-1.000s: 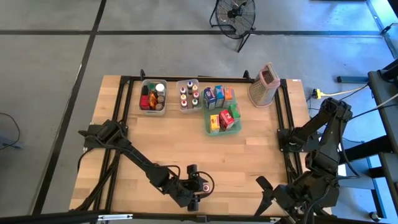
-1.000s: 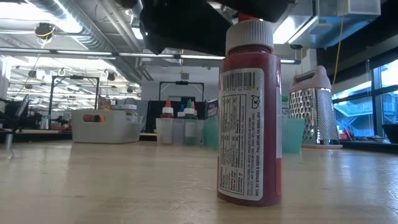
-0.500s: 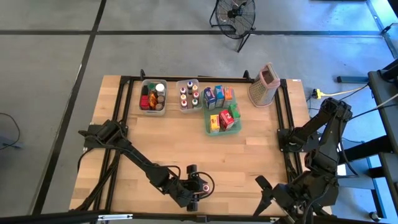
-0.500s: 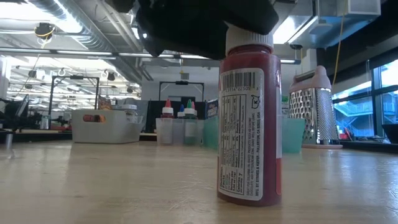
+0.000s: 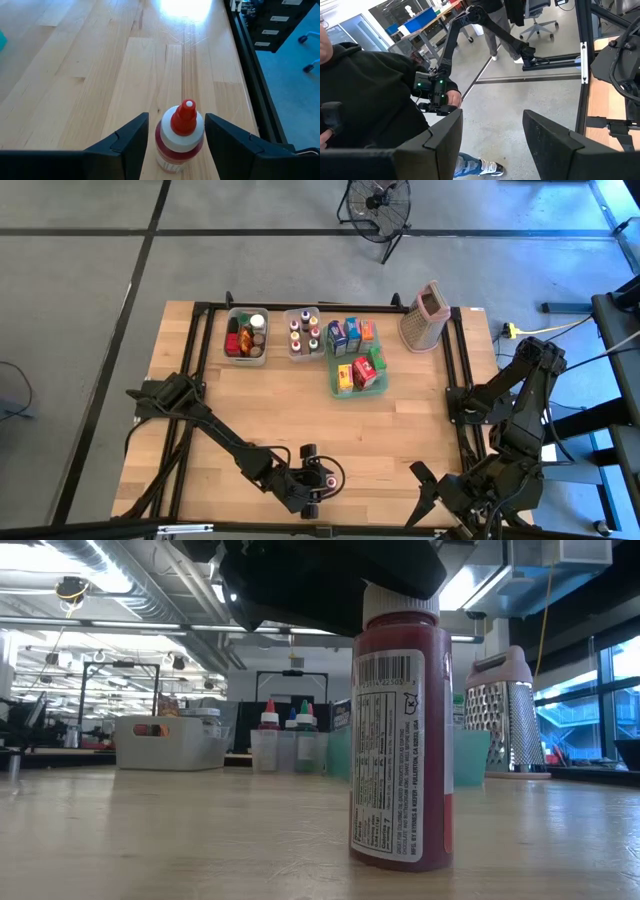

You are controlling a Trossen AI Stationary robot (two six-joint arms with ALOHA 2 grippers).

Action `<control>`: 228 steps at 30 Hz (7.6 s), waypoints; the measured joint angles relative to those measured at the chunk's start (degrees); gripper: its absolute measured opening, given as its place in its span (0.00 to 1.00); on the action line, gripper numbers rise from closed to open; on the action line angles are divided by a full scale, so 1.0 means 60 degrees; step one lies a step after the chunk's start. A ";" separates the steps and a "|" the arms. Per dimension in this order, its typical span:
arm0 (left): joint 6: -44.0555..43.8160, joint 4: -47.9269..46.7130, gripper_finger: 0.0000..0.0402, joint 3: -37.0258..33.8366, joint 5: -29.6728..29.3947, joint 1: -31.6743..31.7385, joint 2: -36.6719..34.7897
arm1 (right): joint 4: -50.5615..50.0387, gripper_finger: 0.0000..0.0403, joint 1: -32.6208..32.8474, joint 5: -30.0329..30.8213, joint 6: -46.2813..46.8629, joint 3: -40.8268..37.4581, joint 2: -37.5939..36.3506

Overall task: Pick & Place Kitchen Items
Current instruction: Put the red food coloring bottle into the transparent bin, then return to Home Position

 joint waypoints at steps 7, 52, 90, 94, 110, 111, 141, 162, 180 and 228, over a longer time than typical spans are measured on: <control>0.0000 -0.0003 0.47 0.0000 0.0004 0.0045 0.0000 | 0.0000 0.52 -0.0004 0.0000 0.0003 0.0000 0.0000; -0.3037 -0.3769 0.28 0.0635 -0.1323 0.0087 -0.1519 | 0.0436 0.52 0.0299 -0.0092 -0.0120 -0.0002 0.0007; 0.5103 -0.5487 0.28 0.0030 0.3413 1.1409 -0.5887 | -0.0164 0.52 -0.1397 0.2859 -0.1896 -0.0007 -0.0630; 0.5293 -0.3850 0.28 -0.1432 0.4218 1.2097 -0.5888 | -0.0157 0.52 -0.1655 0.3080 -0.1439 -0.0007 -0.0630; 0.5246 0.0229 0.28 -0.4099 0.5233 1.2590 -0.5448 | -0.0127 0.52 -0.2887 0.2921 -0.1063 -0.0007 -0.0627; 0.5247 0.0262 0.28 -0.4105 0.5085 1.2586 -0.5402 | -0.0125 0.52 -0.2946 0.2915 -0.1085 -0.0007 -0.0627; 0.5212 0.1239 0.28 -0.4109 0.5589 1.2608 -0.3483 | 0.0211 0.52 -0.4269 0.0674 -0.0726 -0.0003 -0.0619; 0.5134 0.1106 0.37 -0.4102 0.5977 1.2608 -0.3402 | 0.0284 0.52 -0.4328 0.0776 -0.0631 -0.0003 -0.0618; 0.5358 0.0970 0.53 -0.4082 0.5969 1.2630 -0.3609 | 0.0636 0.52 -0.4302 0.0743 -0.0225 0.0011 -0.0312; 0.1495 -0.3149 0.42 -0.3738 0.6261 0.6866 -1.3333 | -0.1367 0.36 -0.4664 -0.0224 -0.1609 -0.0010 -0.1565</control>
